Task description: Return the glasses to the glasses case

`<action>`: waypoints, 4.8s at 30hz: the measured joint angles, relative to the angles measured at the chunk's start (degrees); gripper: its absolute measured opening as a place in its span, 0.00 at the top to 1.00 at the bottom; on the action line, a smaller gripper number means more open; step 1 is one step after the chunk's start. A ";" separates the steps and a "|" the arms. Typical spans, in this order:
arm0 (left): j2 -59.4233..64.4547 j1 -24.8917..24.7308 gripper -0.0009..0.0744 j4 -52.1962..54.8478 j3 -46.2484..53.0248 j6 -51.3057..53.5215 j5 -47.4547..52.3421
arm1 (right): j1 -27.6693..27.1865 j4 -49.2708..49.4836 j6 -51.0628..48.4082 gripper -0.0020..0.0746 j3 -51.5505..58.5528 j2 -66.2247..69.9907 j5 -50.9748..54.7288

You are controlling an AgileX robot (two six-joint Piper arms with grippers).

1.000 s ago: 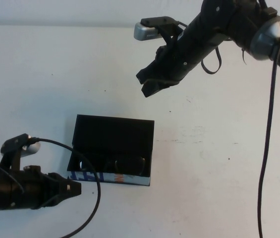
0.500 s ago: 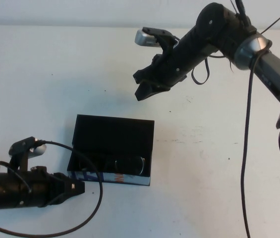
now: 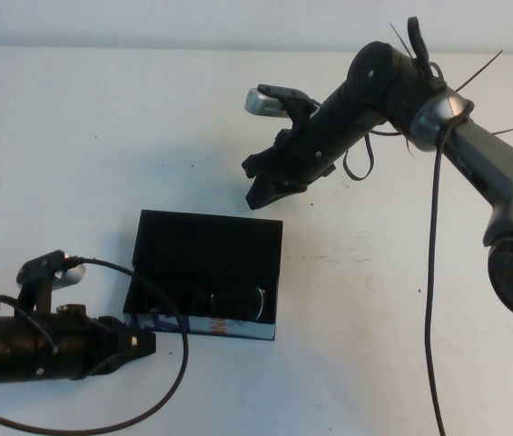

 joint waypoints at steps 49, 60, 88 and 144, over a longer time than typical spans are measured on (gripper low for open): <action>0.00 0.00 0.99 -0.13 0.00 1.64 -0.44 | 8.78 -1.26 -1.78 0.99 28.81 -19.42 -0.20; -13.65 -0.25 0.99 6.88 4.10 -8.29 -12.87 | 12.44 -1.26 -2.30 0.99 31.57 -21.78 -0.20; -75.22 -0.25 0.99 17.61 8.72 -16.31 -26.81 | 14.58 -5.42 -0.68 0.99 32.02 -21.11 -0.31; -77.88 -0.25 0.99 16.96 17.85 -18.49 -38.57 | 6.25 -36.57 21.81 0.99 108.07 -120.50 -47.84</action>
